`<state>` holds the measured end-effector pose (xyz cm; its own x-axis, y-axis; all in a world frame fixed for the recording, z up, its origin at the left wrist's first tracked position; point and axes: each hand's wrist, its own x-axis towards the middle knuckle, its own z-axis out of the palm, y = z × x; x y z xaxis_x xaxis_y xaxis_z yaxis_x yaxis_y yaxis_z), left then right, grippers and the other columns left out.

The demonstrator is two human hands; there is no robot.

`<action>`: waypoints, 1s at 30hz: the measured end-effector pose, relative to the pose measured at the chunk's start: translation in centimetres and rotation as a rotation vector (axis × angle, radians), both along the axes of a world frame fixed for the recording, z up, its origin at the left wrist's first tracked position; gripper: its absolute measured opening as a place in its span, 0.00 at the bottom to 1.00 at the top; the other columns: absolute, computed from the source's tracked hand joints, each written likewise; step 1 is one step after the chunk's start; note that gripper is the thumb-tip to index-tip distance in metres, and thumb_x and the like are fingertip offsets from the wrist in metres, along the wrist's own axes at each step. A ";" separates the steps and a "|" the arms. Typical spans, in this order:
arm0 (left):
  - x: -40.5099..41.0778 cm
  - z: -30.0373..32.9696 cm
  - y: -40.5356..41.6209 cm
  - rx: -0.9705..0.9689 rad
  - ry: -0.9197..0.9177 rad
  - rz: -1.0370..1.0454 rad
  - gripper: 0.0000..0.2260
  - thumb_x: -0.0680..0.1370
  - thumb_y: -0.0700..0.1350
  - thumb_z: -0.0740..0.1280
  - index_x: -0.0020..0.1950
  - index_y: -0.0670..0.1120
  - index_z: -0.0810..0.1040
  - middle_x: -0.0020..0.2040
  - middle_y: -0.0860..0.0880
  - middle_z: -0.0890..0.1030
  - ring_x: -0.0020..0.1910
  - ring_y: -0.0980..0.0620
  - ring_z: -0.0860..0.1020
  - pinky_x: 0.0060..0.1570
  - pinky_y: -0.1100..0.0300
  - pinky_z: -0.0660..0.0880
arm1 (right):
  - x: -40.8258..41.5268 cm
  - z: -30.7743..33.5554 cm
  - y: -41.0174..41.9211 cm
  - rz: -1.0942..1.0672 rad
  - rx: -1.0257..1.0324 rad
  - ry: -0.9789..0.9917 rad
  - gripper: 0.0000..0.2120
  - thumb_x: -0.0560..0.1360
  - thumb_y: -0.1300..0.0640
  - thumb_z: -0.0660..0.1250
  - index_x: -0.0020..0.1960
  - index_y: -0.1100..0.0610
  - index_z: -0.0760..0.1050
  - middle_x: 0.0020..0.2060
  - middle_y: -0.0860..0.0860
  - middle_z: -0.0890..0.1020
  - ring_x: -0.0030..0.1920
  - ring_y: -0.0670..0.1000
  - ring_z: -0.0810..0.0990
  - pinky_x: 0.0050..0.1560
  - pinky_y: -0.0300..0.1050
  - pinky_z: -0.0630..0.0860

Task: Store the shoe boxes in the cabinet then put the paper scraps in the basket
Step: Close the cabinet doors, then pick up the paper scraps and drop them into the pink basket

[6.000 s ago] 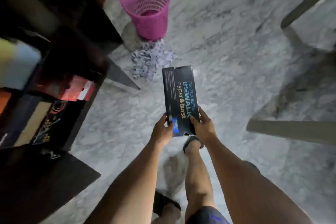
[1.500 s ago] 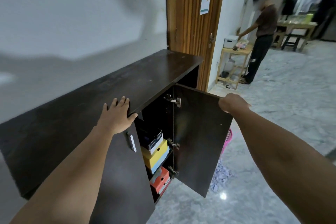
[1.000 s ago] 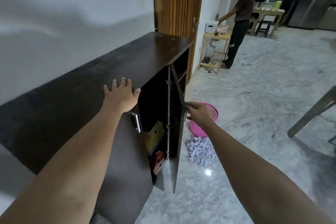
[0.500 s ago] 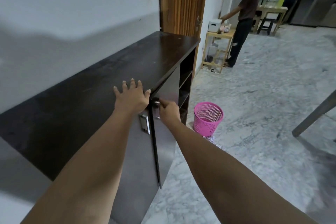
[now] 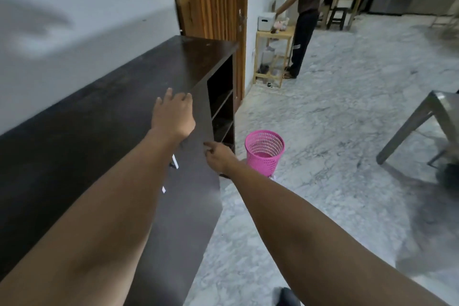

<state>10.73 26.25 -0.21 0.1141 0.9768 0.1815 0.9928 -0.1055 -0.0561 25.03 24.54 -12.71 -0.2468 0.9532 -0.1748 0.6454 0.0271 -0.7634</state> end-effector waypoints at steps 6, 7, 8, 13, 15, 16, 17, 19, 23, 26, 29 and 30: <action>15.4 -6.6 6.4 -0.099 -0.167 -0.205 0.23 0.79 0.43 0.59 0.75 0.47 0.68 0.66 0.44 0.76 0.67 0.39 0.72 0.56 0.41 0.77 | 17.6 -5.2 5.7 -0.252 -0.136 -0.041 0.19 0.83 0.56 0.61 0.71 0.60 0.74 0.67 0.61 0.78 0.67 0.62 0.76 0.68 0.51 0.73; 17.7 -8.5 7.7 -0.145 -0.176 -0.188 0.22 0.79 0.42 0.59 0.74 0.48 0.69 0.65 0.44 0.77 0.66 0.39 0.73 0.55 0.42 0.78 | 20.8 -6.6 6.9 -0.298 -0.159 -0.057 0.19 0.83 0.56 0.60 0.72 0.59 0.74 0.68 0.60 0.78 0.68 0.61 0.76 0.68 0.50 0.72; 19.9 -10.7 9.0 -0.200 -0.173 -0.171 0.22 0.79 0.42 0.59 0.74 0.49 0.69 0.65 0.44 0.77 0.64 0.39 0.75 0.54 0.42 0.79 | 23.9 -8.1 8.2 -0.326 -0.176 -0.077 0.19 0.83 0.56 0.60 0.72 0.60 0.74 0.68 0.60 0.77 0.68 0.61 0.75 0.68 0.49 0.72; 28.0 -22.9 14.6 -0.492 -0.135 -0.105 0.22 0.80 0.48 0.62 0.75 0.50 0.68 0.65 0.44 0.78 0.64 0.40 0.77 0.55 0.43 0.80 | 37.0 -17.1 13.7 -0.439 -0.290 -0.147 0.18 0.82 0.57 0.60 0.69 0.61 0.76 0.68 0.61 0.79 0.67 0.62 0.77 0.65 0.50 0.72; 30.3 -27.6 16.2 -0.628 -0.083 -0.078 0.23 0.79 0.50 0.62 0.75 0.49 0.67 0.65 0.44 0.78 0.65 0.40 0.76 0.57 0.44 0.79 | 40.7 -20.8 15.5 -0.456 -0.358 -0.163 0.17 0.82 0.57 0.60 0.67 0.61 0.77 0.66 0.61 0.79 0.66 0.62 0.77 0.65 0.50 0.72; 31.1 -29.6 16.8 -0.689 -0.072 -0.055 0.24 0.80 0.51 0.61 0.76 0.49 0.66 0.66 0.43 0.77 0.66 0.40 0.75 0.57 0.45 0.78 | 42.0 -22.5 16.1 -0.455 -0.382 -0.174 0.17 0.82 0.56 0.60 0.67 0.60 0.77 0.66 0.60 0.80 0.66 0.62 0.77 0.64 0.50 0.72; 32.1 -32.1 17.8 -0.754 -0.077 -0.025 0.25 0.80 0.53 0.61 0.77 0.50 0.65 0.67 0.44 0.76 0.67 0.40 0.74 0.58 0.45 0.78 | 43.3 -24.6 17.1 -0.466 -0.419 -0.172 0.17 0.83 0.55 0.59 0.67 0.59 0.77 0.66 0.60 0.80 0.66 0.62 0.77 0.64 0.50 0.73; 33.3 -37.7 20.0 -0.834 -0.115 0.013 0.27 0.81 0.55 0.61 0.79 0.51 0.62 0.70 0.44 0.74 0.69 0.41 0.72 0.62 0.45 0.76 | 45.0 -29.7 19.0 -0.477 -0.457 -0.186 0.18 0.83 0.52 0.59 0.69 0.55 0.76 0.66 0.57 0.80 0.66 0.60 0.77 0.64 0.50 0.73; 34.2 -52.9 25.7 -0.903 -0.164 0.022 0.29 0.81 0.56 0.61 0.81 0.53 0.59 0.71 0.47 0.73 0.72 0.43 0.70 0.64 0.47 0.75 | 45.4 -44.5 22.7 -0.412 -0.531 -0.245 0.18 0.83 0.47 0.58 0.70 0.50 0.74 0.63 0.55 0.79 0.64 0.57 0.78 0.63 0.50 0.74; 33.7 -66.8 29.4 -0.904 -0.156 -0.005 0.29 0.81 0.56 0.62 0.81 0.54 0.59 0.73 0.48 0.72 0.74 0.45 0.68 0.63 0.47 0.76 | 43.9 -57.2 25.4 -0.304 -0.580 -0.298 0.19 0.83 0.46 0.59 0.72 0.48 0.72 0.64 0.54 0.77 0.65 0.56 0.77 0.65 0.50 0.74; 33.2 -80.2 32.8 -0.906 -0.129 -0.051 0.31 0.81 0.55 0.62 0.82 0.54 0.56 0.80 0.48 0.63 0.79 0.44 0.60 0.70 0.44 0.71 | 42.2 -69.2 29.3 -0.278 -0.554 -0.325 0.19 0.82 0.46 0.59 0.72 0.46 0.71 0.66 0.54 0.77 0.67 0.56 0.76 0.67 0.54 0.73; 32.9 -84.3 34.0 -0.893 -0.114 -0.081 0.31 0.81 0.55 0.62 0.82 0.54 0.54 0.82 0.48 0.59 0.81 0.44 0.56 0.72 0.43 0.68 | 41.6 -72.9 30.8 -0.267 -0.530 -0.345 0.20 0.82 0.46 0.60 0.72 0.46 0.70 0.66 0.53 0.76 0.67 0.57 0.76 0.67 0.56 0.73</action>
<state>43.62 60.20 -84.48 0.2159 0.7495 -0.6258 0.9751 -0.1321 0.1783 66.65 55.36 -85.61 0.1378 0.7376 -0.6611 0.7866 -0.4871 -0.3795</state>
